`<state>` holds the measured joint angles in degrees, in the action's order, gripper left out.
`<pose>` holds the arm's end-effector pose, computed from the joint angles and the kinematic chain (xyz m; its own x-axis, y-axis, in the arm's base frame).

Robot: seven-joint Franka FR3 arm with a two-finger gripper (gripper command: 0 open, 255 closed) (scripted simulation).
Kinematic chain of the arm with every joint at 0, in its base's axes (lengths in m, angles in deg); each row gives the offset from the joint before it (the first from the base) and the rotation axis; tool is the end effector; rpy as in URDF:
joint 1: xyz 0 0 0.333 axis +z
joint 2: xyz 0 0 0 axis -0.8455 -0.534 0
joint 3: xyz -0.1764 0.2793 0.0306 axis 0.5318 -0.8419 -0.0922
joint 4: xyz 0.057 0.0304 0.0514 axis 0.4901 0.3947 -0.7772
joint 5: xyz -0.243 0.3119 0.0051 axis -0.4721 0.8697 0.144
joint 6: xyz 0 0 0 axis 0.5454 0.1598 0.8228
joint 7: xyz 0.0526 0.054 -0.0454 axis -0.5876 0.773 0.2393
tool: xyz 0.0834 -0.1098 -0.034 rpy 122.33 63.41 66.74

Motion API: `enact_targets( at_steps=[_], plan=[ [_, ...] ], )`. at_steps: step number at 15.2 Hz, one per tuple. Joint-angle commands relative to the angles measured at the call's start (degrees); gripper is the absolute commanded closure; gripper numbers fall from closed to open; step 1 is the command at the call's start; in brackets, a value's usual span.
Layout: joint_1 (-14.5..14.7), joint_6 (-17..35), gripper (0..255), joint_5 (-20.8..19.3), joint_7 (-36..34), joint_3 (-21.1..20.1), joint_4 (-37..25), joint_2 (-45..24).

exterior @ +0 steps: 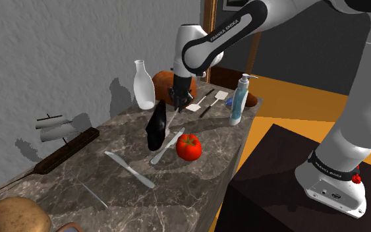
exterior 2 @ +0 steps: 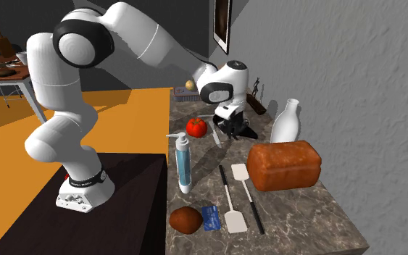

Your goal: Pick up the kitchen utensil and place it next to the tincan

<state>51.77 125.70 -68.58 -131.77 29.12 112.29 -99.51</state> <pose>0.5826 0.1667 0.3119 0.1118 -0.9824 -0.1499 -0.9925 -0.1028 -0.0662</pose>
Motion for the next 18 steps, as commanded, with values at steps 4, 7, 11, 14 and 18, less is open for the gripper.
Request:
enact_targets(
  at_steps=[4,7,11,14,18],
  plan=[
    [-0.35,-3.55,255,0.85,0.19,-0.31,-1.36,2.33],
    [-0.52,-5.64,255,1.28,0.27,-0.43,-2.31,3.54],
    [0.53,-5.92,255,2.07,-1.59,-1.51,-0.39,6.15],
    [2.35,-4.58,255,2.86,-4.61,-3.15,2.94,8.72],
    [4.96,-3.1,255,3.72,-9.05,-5.5,6.45,11.53]
  ],
)
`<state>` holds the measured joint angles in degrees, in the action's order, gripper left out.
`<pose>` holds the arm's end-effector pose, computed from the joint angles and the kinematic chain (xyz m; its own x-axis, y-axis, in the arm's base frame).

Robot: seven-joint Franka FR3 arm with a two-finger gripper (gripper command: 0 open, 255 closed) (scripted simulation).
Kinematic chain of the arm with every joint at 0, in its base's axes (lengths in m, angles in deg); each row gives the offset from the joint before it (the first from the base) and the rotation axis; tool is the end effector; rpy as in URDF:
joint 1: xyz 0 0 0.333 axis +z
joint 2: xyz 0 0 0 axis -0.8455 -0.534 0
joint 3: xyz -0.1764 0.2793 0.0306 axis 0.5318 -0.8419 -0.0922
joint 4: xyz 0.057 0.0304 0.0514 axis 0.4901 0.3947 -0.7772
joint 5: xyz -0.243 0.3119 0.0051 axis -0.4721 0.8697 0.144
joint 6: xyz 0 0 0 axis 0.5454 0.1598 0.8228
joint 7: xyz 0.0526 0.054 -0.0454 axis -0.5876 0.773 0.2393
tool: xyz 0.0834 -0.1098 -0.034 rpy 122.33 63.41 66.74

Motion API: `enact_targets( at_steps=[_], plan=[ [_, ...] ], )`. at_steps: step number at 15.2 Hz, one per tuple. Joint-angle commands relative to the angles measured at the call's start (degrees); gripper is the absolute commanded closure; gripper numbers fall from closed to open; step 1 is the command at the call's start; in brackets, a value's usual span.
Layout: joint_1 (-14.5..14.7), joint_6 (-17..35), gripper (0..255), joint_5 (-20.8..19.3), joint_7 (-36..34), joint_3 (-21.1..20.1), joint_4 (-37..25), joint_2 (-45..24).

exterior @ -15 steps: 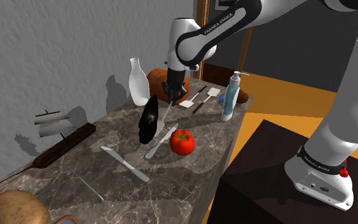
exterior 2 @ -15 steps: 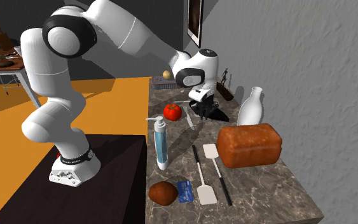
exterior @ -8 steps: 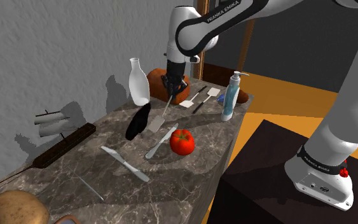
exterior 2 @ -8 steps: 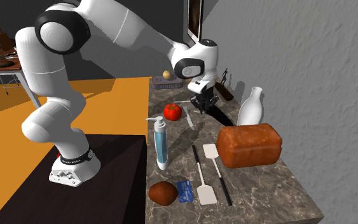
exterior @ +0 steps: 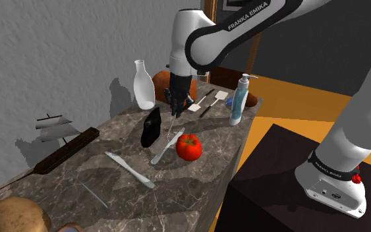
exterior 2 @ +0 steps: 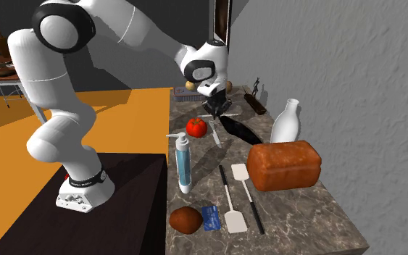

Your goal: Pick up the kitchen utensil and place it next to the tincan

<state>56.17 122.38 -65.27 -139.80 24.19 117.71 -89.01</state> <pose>0.5110 0.2484 0.3647 0.1136 -0.9821 -0.1501 -0.9923 -0.1046 -0.0667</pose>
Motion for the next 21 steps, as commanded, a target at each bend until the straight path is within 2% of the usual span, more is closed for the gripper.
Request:
enact_targets(
  at_steps=[1,12,21],
  plan=[
    [1.25,0.54,255,0.58,-2.2,-1.17,1.74,1.62],
    [8.83,3.07,255,0.04,-17.65,-8.74,5.3,4.54],
    [15.55,3.64,255,-5.94,-34.16,-14.78,2.3,1.09]
  ],
)
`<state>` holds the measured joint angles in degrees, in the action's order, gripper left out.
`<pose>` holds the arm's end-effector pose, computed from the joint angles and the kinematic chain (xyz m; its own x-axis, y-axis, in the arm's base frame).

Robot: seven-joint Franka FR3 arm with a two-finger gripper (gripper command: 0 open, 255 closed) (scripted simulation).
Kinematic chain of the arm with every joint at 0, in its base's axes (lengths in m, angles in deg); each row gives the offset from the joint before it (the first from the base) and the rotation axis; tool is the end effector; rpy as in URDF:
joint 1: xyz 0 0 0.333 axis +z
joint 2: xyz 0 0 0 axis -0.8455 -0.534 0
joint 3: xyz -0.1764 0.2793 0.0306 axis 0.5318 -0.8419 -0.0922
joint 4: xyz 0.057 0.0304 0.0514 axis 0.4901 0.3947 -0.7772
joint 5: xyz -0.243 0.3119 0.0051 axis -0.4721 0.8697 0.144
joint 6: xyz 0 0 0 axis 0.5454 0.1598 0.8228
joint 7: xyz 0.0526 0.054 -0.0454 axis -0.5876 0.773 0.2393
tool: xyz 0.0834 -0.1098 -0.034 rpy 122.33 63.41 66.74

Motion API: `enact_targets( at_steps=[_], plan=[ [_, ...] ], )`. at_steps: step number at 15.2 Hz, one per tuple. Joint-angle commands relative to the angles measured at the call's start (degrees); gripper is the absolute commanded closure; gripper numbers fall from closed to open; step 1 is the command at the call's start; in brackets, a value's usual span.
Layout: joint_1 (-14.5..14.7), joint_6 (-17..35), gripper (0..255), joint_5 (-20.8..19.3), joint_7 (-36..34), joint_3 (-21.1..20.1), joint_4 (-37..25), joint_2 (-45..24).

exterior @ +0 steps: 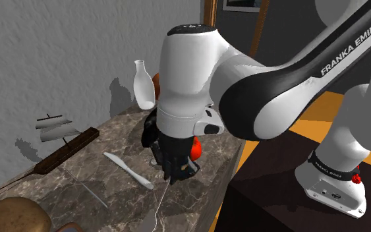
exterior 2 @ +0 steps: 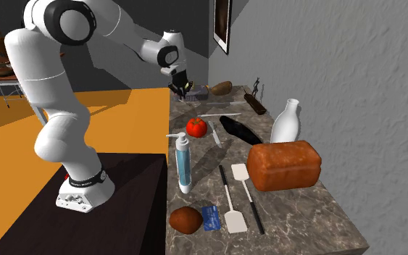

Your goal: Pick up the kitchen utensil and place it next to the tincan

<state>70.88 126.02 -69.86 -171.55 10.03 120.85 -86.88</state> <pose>0.3248 0.4547 0.3672 0.1140 -0.9821 -0.1498 -0.9922 -0.1049 -0.0670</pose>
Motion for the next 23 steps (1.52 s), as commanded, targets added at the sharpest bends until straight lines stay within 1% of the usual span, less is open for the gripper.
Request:
enact_targets(
  at_steps=[1,3,4,14,23],
  plan=[
    [1.68,-0.07,255,-2.43,-4.47,-1.18,-1.52,-1.79],
    [3.59,-0.33,255,-4.78,-8.66,-2.08,-3.07,-3.5],
    [4.09,-0.42,255,-5.33,-9.6,-2.21,-3.46,-3.92],
    [5.86,6.43,255,-11.6,-13.75,-0.34,-0.75,-9.63],
    [8.64,12.03,255,-18.21,-18.18,3.07,0.46,-15.31]
  ],
)
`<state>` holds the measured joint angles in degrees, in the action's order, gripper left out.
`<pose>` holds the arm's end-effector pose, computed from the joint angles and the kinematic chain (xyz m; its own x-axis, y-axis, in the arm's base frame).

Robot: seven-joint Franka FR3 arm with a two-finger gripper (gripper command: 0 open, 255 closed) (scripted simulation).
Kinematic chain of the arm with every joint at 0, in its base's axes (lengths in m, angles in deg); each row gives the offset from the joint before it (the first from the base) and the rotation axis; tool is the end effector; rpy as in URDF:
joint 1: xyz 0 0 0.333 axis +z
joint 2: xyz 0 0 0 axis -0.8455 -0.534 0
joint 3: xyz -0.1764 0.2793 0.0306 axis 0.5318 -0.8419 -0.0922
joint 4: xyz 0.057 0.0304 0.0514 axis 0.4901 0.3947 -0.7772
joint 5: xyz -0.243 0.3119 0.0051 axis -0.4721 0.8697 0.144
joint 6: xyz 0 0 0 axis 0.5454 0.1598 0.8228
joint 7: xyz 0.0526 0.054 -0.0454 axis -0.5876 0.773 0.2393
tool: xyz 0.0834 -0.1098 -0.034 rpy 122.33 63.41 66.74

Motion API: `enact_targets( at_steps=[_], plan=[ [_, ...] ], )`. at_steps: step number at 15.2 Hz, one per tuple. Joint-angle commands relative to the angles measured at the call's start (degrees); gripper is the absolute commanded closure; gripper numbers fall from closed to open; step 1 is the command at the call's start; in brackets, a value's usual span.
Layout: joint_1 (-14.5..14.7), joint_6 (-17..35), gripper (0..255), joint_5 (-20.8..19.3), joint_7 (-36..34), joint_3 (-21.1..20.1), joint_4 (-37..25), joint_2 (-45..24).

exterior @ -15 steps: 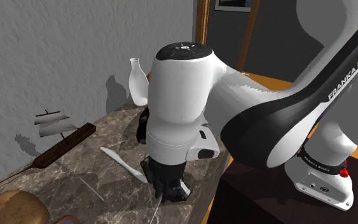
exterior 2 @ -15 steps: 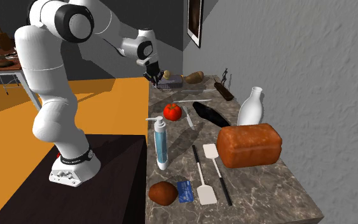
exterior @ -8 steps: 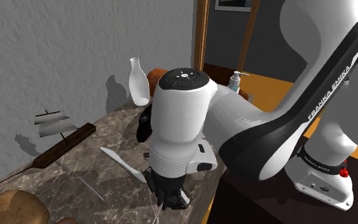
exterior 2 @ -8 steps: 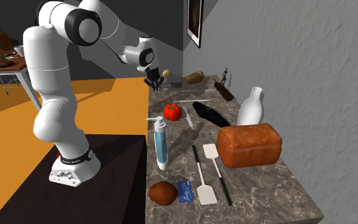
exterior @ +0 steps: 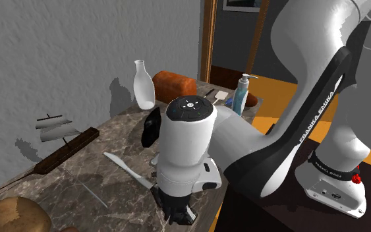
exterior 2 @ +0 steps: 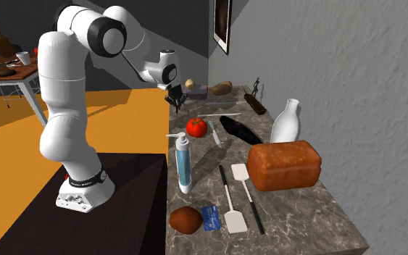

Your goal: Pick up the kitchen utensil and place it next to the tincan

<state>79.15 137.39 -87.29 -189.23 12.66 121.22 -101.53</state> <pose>0.2900 0.5012 0.2707 0.1108 -0.9826 -0.1492 -0.9926 -0.1018 -0.0666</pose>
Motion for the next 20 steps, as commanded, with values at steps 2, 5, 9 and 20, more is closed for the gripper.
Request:
enact_targets(
  at_steps=[2,5,9,20],
  plan=[
    [1.03,1.67,255,-2.04,-1.35,1.27,0.19,-1.76],
    [1.03,1.68,255,-2.04,-1.35,1.28,0.19,-1.76],
    [1.03,1.67,255,-2.03,-1.34,1.27,0.19,-1.75],
    [-3.24,-3.46,0,6.14,4.31,-3.42,0.84,5.61]
  ],
)
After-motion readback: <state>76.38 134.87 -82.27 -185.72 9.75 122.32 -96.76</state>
